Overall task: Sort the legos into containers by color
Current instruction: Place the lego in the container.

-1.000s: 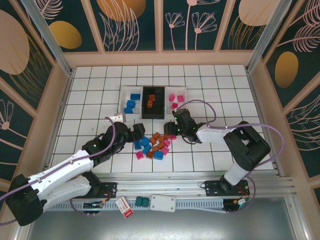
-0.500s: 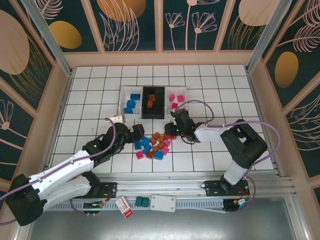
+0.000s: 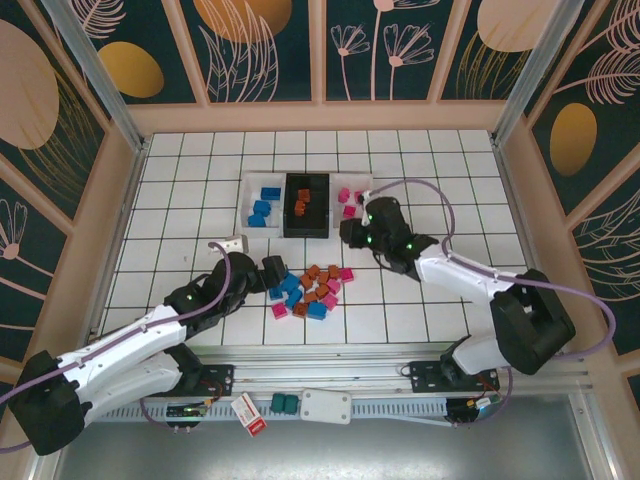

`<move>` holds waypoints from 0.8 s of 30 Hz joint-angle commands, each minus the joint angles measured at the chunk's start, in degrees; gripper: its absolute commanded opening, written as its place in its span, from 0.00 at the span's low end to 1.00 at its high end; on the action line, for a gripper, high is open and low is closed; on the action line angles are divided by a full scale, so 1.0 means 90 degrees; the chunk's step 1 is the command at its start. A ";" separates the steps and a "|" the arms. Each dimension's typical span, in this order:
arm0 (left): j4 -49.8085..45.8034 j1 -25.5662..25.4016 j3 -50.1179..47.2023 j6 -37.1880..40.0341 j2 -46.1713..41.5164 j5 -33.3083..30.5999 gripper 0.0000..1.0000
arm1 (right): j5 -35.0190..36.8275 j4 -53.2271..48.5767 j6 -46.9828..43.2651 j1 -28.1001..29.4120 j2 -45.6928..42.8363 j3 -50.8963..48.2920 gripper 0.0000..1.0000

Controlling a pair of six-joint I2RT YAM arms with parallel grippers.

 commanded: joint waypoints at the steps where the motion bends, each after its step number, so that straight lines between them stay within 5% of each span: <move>1: -0.0054 0.0019 -0.0177 -0.0188 -0.0078 -0.0039 0.99 | -0.0044 -0.0020 -0.0233 -0.0267 0.0837 0.0765 0.25; 9: -0.0310 0.0026 -0.0307 -0.0363 -0.0137 0.0184 0.97 | 0.0156 0.0031 -0.0024 -0.0753 0.2481 0.2119 0.28; 12: -0.0356 0.0023 -0.0368 -0.0379 -0.0118 0.0288 0.95 | 0.0070 -0.0203 -0.0082 -0.0754 0.2841 0.2611 0.59; 15: -0.0416 0.0021 -0.0369 -0.0317 -0.0045 0.0354 0.91 | -0.0070 -0.0111 -0.0088 -0.0707 0.2701 0.2634 0.73; 21: -0.0208 0.0016 -0.0311 -0.0043 0.0607 0.0599 0.77 | -0.0207 0.0192 -0.0058 -0.0588 0.1900 0.1931 0.74; 24: 0.0163 0.0014 -0.0293 0.0056 0.1134 0.0685 0.62 | -0.0223 0.0275 -0.0010 -0.0440 0.1613 0.1616 0.74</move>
